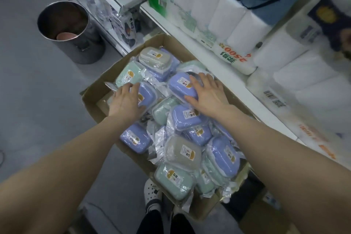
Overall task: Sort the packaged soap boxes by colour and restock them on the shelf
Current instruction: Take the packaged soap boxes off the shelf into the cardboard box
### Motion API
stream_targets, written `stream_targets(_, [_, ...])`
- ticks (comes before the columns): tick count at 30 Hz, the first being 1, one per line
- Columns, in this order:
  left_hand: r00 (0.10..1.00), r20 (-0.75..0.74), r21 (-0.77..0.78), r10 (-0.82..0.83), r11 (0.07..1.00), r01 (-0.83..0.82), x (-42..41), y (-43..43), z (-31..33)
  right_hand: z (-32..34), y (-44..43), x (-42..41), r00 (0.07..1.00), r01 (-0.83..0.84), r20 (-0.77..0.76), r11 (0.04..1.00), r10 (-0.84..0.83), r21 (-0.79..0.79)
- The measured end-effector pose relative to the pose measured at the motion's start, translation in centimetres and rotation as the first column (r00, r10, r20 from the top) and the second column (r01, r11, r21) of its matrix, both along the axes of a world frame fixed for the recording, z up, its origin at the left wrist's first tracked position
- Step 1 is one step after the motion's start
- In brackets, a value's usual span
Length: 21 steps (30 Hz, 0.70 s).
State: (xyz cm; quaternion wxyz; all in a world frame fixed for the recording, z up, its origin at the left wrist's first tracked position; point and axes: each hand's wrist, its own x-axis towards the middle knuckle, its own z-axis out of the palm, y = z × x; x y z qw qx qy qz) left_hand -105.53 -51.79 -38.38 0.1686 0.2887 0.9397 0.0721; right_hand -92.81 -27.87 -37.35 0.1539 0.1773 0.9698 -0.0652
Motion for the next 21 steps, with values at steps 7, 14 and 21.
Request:
stream_targets(7, [0.989, -0.074, -0.008, -0.13, 0.991, 0.13, 1.3, 0.9, 6.9, 7.4, 0.7, 3.9, 0.995, 0.0, -0.099, 0.997, 0.008, 0.08])
stream_targets(14, [0.912, -0.179, 0.075, -0.369, 0.919, 0.387, 6.4, 4.9, 16.0, 17.4, 0.7, 12.5, 0.981, 0.039, -0.195, 0.978, 0.002, 0.206])
stream_targets(21, [0.658, -0.426, 0.13, -0.621, 0.678, 0.724, 14.1, 12.7, 26.1, 26.1, 2.1, 25.1, 0.949, 0.191, -0.308, 0.893, -0.063, 0.407])
